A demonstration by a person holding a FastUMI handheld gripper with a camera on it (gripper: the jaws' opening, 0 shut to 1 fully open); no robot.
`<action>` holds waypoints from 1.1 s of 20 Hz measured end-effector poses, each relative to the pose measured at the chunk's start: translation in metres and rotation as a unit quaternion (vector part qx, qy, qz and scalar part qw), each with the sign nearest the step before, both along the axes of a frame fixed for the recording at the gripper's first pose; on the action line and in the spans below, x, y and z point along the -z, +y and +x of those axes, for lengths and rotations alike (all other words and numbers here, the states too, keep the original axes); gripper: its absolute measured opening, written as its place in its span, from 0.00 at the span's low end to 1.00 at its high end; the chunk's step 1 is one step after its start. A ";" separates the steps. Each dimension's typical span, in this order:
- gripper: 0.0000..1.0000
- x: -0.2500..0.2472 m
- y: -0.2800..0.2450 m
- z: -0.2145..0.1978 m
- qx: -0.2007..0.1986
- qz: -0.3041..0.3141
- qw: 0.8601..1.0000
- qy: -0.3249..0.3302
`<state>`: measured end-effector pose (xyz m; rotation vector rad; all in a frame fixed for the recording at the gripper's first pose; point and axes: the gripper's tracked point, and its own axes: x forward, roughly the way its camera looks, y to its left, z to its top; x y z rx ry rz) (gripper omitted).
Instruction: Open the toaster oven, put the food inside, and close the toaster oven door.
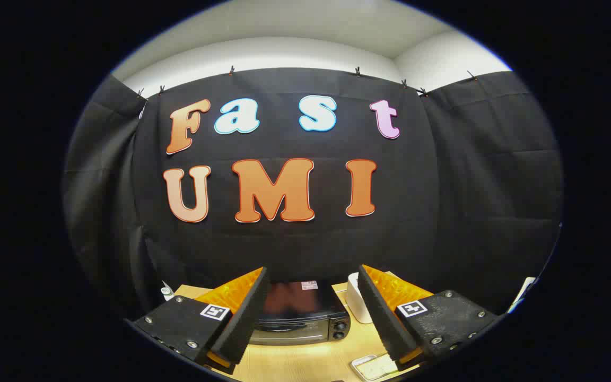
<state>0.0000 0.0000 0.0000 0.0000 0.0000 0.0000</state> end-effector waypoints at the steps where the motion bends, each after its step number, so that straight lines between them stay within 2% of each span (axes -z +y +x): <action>1: 0.99 -0.001 0.003 0.000 -0.002 0.000 1.000 0.001; 8: 0.99 -0.005 0.025 -0.001 -0.021 0.000 1.000 0.006; 22: 0.99 -0.006 0.035 0.003 -0.015 0.002 1.000 -0.009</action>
